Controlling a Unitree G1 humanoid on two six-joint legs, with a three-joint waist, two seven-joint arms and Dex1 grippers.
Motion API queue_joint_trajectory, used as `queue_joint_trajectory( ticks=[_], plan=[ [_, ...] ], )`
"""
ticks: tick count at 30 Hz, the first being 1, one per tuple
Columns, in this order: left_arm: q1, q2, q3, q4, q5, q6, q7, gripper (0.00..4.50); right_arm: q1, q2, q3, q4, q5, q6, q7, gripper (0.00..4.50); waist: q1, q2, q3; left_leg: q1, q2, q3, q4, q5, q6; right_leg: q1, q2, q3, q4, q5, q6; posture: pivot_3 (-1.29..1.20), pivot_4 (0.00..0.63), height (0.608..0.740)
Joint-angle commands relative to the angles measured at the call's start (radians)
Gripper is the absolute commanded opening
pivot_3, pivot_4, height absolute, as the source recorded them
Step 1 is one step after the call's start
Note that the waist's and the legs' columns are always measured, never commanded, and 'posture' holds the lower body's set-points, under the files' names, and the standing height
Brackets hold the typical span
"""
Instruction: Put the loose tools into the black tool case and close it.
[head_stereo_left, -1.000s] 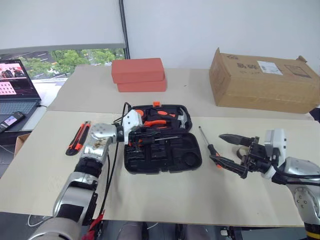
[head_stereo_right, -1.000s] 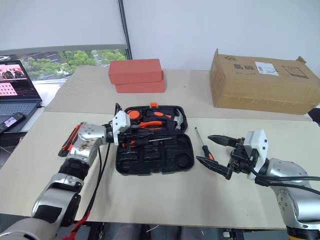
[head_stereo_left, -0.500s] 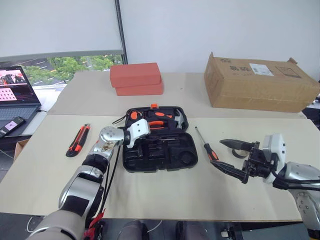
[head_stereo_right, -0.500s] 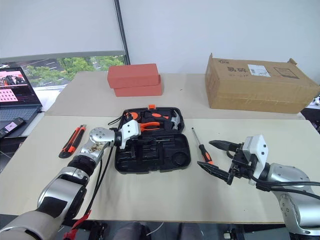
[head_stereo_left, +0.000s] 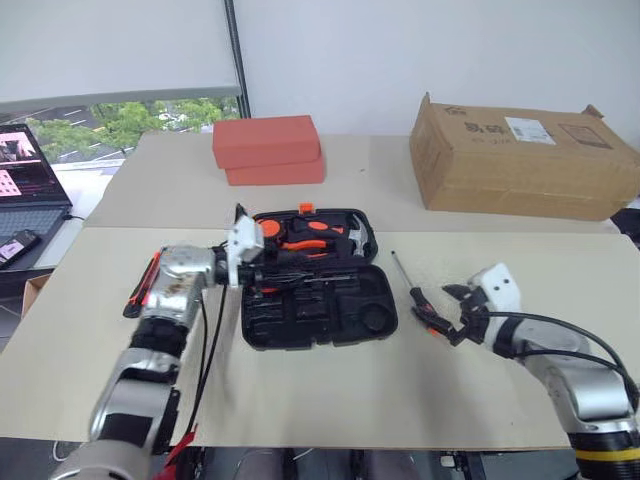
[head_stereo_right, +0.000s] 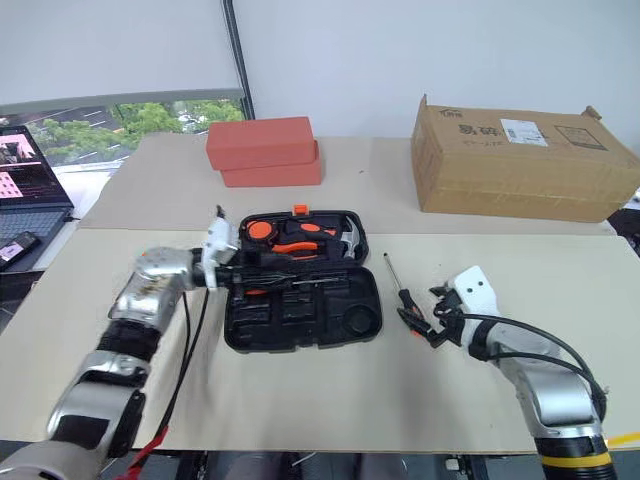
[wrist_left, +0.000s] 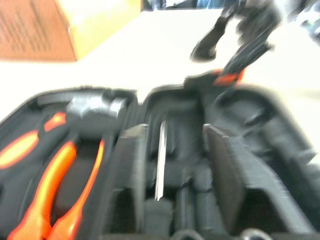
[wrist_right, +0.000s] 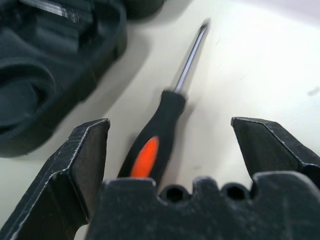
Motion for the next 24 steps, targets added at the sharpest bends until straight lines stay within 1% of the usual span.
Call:
queue_joint_trajectory(
  ticks=[1, 2, 3, 5, 6, 7, 9, 10, 11, 15, 17, 20, 22, 24],
  plan=[
    [0.031, 0.084, 0.022, -0.181, -0.057, 0.117, -0.034, 3.79, -0.016, -0.015, 0.014, 0.003, -0.033, 0.077, -0.034, 3.98, 0.001, 0.000, 0.000, 0.000, 0.000, 0.000, 0.000, 0.000, 0.000, 0.000, 0.000, 0.000, 0.000, 0.000, 0.000, 0.00, 0.150, 0.711],
    [0.036, 0.103, 0.023, -0.210, -0.061, 0.135, -0.035, 4.15, -0.019, -0.014, 0.014, 0.006, -0.035, 0.085, -0.038, 3.73, 0.003, 0.000, 0.000, 0.001, -0.001, 0.000, 0.000, 0.000, 0.001, 0.001, -0.001, 0.000, 0.000, 0.000, 0.001, 0.00, 0.150, 0.711],
    [0.043, 0.118, 0.026, -0.231, -0.060, 0.141, -0.034, 4.48, -0.025, -0.012, 0.008, 0.005, -0.033, 0.091, -0.042, 3.38, 0.005, 0.000, 0.000, 0.002, -0.001, -0.001, 0.000, -0.001, 0.002, 0.002, -0.001, -0.001, 0.000, -0.003, 0.005, 0.00, 0.150, 0.711],
    [0.056, 0.137, 0.032, -0.265, -0.062, 0.152, -0.028, 4.50, -0.037, -0.008, -0.003, 0.002, -0.030, 0.096, -0.045, 2.73, 0.009, 0.000, 0.000, 0.002, -0.001, -0.002, 0.000, -0.005, 0.007, 0.003, -0.002, -0.001, 0.000, -0.004, 0.008, 0.00, 0.150, 0.711],
    [0.061, 0.142, 0.034, -0.279, -0.065, 0.158, -0.024, 4.50, -0.044, -0.008, -0.008, 0.002, -0.031, 0.094, -0.046, 2.48, 0.011, 0.000, 0.000, 0.002, -0.001, -0.002, 0.000, -0.006, 0.009, 0.003, -0.002, -0.001, 0.001, -0.005, 0.008, 0.00, 0.150, 0.711],
    [0.068, 0.146, 0.036, -0.292, -0.071, 0.165, -0.020, 4.50, -0.052, -0.009, -0.015, 0.004, -0.034, 0.092, -0.048, 2.05, 0.012, 0.000, 0.000, 0.003, -0.001, -0.002, 0.000, -0.006, 0.009, 0.003, -0.002, -0.001, 0.001, -0.004, 0.008, 0.00, 0.150, 0.711],
    [0.082, 0.149, 0.045, -0.316, -0.078, 0.175, -0.004, 4.50, -0.076, -0.017, -0.027, 0.013, -0.041, 0.078, -0.049, 1.35, 0.012, 0.000, 0.000, 0.003, -0.001, -0.002, 0.000, -0.005, 0.009, 0.003, -0.002, 0.000, 0.002, -0.004, 0.008, 0.00, 0.150, 0.711],
    [0.091, 0.151, 0.051, -0.328, -0.082, 0.182, 0.005, 4.50, -0.092, -0.020, -0.034, 0.019, -0.044, 0.067, -0.050, 1.12, 0.012, 0.000, 0.000, 0.004, 0.000, -0.002, 0.000, -0.005, 0.009, 0.003, -0.001, 0.000, 0.002, -0.004, 0.008, 0.00, 0.150, 0.711],
    [0.104, 0.156, 0.058, -0.340, -0.082, 0.186, 0.013, 4.50, -0.116, -0.026, -0.041, 0.029, -0.047, 0.060, -0.051, 1.00, 0.012, 0.000, 0.001, 0.003, 0.000, -0.002, 0.000, -0.005, 0.008, 0.002, -0.001, 0.001, 0.003, -0.004, 0.007, 0.00, 0.150, 0.711],
    [0.162, 0.171, 0.099, -0.391, -0.093, 0.209, 0.071, 4.50, -0.221, -0.062, -0.016, 0.096, -0.082, -0.058, 0.004, 1.00, -0.001, 0.001, 0.002, 0.003, -0.001, 0.000, 0.000, -0.003, 0.005, 0.001, -0.001, 0.003, 0.003, -0.003, 0.005, 0.00, 0.150, 0.711],
    [0.198, 0.176, 0.138, -0.426, -0.104, 0.233, 0.126, 4.50, -0.281, -0.073, 0.023, 0.142, -0.094, -0.193, 0.093, 1.00, -0.005, 0.001, 0.003, 0.004, 0.000, 0.000, 0.000, -0.003, 0.005, 0.001, 0.000, 0.004, 0.003, -0.003, 0.005, 0.00, 0.150, 0.711],
    [0.263, 0.187, 0.204, -0.482, -0.116, 0.250, 0.202, 4.50, -0.355, -0.055, 0.083, 0.245, -0.105, -0.470, 0.267, 1.00, -0.007, 0.000, 0.004, 0.005, 0.000, 0.000, -0.002, -0.003, 0.005, 0.001, 0.001, 0.004, 0.003, -0.003, 0.006, 0.00, 0.150, 0.711],
    [0.322, 0.201, 0.254, -0.537, -0.150, 0.300, 0.244, 4.50, -0.403, -0.031, 0.127, 0.326, -0.114, -0.589, 0.361, 1.00, -0.008, -0.001, 0.005, 0.006, 0.001, 0.000, -0.003, -0.003, 0.004, 0.002, 0.001, 0.005, 0.002, -0.003, 0.006, 0.00, 0.150, 0.711],
    [0.397, 0.211, 0.306, -0.604, -0.173, 0.335, 0.286, 4.50, -0.463, 0.000, 0.177, 0.426, -0.120, -0.696, 0.471, 1.00, -0.007, -0.001, 0.005, 0.006, 0.001, 0.001, -0.003, 0.000, 0.000, 0.002, 0.001, 0.005, 0.002, -0.003, 0.005, 0.00, 0.150, 0.711]
  ],
)
